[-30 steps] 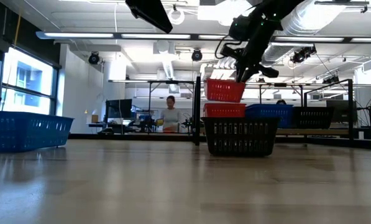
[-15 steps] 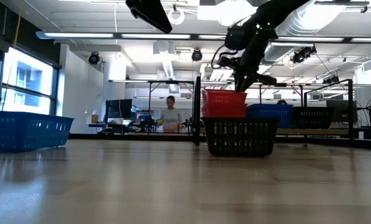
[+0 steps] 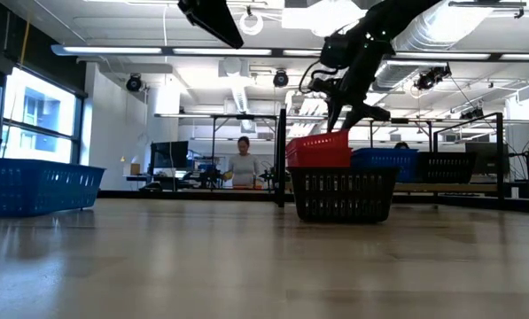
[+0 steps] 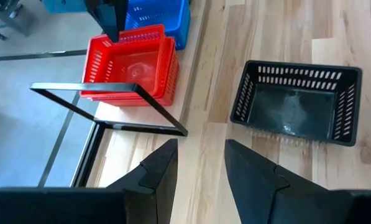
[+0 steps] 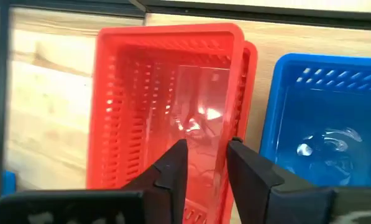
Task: Stack baskets on shelf by color
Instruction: Stack the red bin on the other red bins on the shelf, then stack the blue bin on the other blue bins on the shelf
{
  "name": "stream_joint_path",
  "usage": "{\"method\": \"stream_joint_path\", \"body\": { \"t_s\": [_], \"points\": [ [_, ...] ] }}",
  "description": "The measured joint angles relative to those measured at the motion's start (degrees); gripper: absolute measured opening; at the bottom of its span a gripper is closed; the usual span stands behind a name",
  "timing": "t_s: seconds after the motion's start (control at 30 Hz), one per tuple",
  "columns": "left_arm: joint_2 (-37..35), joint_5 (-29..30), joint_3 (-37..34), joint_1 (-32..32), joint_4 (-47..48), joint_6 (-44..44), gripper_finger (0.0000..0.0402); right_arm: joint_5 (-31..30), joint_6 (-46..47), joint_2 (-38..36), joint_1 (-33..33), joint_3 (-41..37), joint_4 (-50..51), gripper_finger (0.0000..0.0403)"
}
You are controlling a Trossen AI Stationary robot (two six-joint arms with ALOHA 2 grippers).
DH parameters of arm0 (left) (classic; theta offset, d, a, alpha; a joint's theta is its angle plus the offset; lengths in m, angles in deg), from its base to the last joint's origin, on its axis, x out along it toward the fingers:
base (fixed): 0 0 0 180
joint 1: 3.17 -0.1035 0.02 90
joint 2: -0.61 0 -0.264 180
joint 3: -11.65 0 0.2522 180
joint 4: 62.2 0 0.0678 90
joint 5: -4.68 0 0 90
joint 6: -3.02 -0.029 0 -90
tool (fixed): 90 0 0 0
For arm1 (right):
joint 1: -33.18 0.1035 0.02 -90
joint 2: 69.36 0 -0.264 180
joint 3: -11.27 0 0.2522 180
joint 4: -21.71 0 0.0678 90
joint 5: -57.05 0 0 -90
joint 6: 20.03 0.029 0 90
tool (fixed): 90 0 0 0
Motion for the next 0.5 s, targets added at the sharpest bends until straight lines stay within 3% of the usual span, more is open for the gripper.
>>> {"method": "stream_joint_path", "body": {
  "t_s": [0.27,0.5],
  "points": [
    [-0.88,0.53,-0.02,0.00,3.32,3.51,0.0122,-0.32,-3.29,-5.10,-0.37,0.00,0.29,0.0102],
    [-3.03,0.37,0.01,0.00,12.62,14.14,0.0122,0.21,-10.17,-10.16,0.99,0.00,0.31,0.0102]
  ]
}}
